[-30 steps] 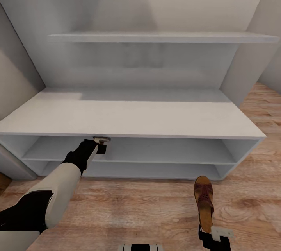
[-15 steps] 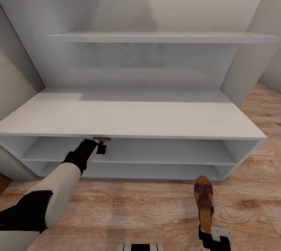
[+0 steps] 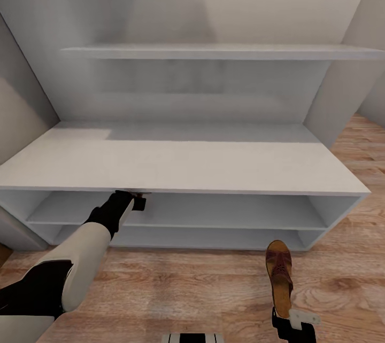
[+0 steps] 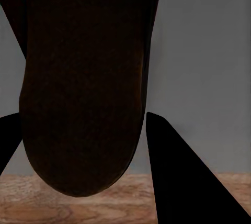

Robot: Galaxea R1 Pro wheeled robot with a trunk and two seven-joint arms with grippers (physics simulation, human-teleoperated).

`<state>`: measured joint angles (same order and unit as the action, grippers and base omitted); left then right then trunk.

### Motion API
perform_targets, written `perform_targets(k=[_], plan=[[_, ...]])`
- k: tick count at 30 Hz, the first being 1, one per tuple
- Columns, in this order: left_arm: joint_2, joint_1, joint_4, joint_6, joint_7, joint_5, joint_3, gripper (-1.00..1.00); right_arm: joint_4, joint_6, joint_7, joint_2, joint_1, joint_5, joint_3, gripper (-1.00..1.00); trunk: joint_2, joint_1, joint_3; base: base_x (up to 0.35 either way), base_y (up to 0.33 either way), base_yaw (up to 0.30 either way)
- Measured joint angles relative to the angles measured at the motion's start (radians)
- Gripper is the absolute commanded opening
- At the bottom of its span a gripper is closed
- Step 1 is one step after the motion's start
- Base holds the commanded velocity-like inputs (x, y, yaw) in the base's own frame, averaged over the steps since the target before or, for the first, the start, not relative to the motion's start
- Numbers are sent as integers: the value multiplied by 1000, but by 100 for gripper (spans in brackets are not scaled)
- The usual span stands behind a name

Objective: Pick up the two gym shoes and the two sandals from the corridor floor and place them onto the hallstand (shoe rack) in the corridor, making sure they are on the rack and not on the floor. Arrange them so the two gym shoes are next to each other and the two sandals are next to each other.

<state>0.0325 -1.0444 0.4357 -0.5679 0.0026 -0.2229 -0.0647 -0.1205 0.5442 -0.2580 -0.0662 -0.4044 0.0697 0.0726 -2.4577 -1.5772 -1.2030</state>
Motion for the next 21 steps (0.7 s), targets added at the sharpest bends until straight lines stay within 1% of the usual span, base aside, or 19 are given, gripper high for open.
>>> perform_targets(k=[1, 2, 15, 17, 21], plan=[[0, 0, -1, -1, -1, 0, 0, 100, 0, 0, 0, 0, 0, 0, 0, -100, 0, 0, 0, 7, 0, 0], [0, 0, -2, -2, -4, -4, 0, 100, 0, 0, 0, 0, 0, 0, 0, -100, 0, 0, 0, 4, 0, 0], [-2, 0, -9, -2, -6, -4, -1, 100, 0, 0, 0, 0, 0, 0, 0, -100, 0, 0, 0, -3, 0, 0], [-3, 0, -9, -2, -5, -4, -1, 100, 0, 0, 0, 0, 0, 0, 0, -100, 0, 0, 0, -114, 0, 0], [-4, 0, -6, -1, -4, -4, -1, 100, 0, 0, 0, 0, 0, 0, 0, -100, 0, 0, 0, -245, 0, 0]])
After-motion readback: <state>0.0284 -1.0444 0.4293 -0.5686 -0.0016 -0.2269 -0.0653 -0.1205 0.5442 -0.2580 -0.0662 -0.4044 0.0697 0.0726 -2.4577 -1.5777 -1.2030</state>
